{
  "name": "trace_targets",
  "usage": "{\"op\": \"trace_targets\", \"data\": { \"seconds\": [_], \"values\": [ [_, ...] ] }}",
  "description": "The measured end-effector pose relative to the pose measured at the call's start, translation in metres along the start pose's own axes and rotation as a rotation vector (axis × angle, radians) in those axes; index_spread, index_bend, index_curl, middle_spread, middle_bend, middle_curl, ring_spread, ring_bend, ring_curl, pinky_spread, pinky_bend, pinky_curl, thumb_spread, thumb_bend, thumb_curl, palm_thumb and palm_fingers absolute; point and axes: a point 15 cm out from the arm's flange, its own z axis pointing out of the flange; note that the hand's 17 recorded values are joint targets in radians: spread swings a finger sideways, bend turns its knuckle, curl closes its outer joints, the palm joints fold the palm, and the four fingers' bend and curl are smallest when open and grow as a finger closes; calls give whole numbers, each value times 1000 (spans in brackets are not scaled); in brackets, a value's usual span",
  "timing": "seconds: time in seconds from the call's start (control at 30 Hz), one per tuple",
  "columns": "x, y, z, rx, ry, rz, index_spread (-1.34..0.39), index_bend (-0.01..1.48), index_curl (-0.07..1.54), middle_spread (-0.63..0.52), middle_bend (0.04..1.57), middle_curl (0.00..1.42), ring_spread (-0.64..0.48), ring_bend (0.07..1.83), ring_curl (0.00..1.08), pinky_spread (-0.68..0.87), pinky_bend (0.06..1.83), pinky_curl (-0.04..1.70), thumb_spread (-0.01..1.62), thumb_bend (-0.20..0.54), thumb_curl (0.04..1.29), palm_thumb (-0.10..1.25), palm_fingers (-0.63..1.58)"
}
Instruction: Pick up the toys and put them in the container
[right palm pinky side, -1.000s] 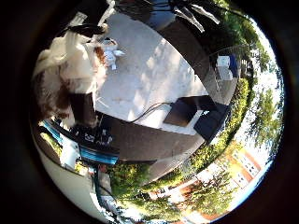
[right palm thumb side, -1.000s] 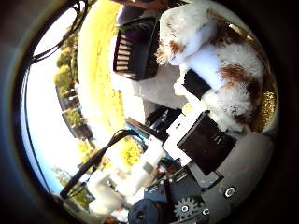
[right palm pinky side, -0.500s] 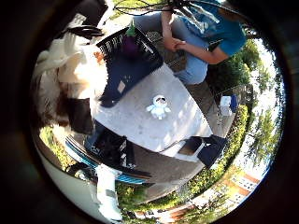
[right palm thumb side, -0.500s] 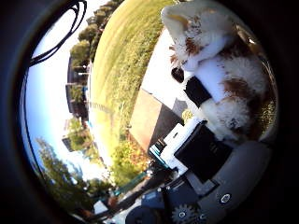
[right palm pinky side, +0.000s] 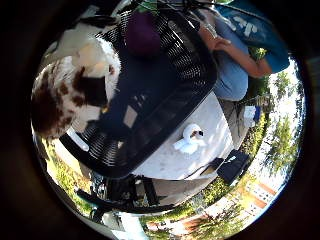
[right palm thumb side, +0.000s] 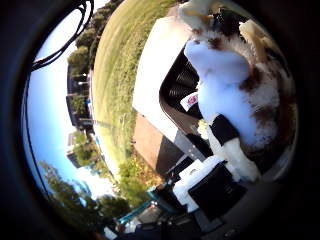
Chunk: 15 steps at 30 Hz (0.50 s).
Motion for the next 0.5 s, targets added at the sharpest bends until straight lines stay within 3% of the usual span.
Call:
{"op": "trace_targets", "data": {
  "seconds": [0.07,0.23,0.5],
  "values": [
    [1,1,2,-5,5,-7,-705,213,930,-18,390,627,232,852,439,401,1067,586,1122,-33,577,787,-198],
    [15,6,0,-26,63,-48,-601,83,710,66,200,500,286,656,347,455,964,509,1091,-38,535,756,-175],
    [59,37,-56,-37,79,1,-473,94,483,131,186,415,298,563,311,495,861,431,1084,-40,474,705,-85]
  ]
}}
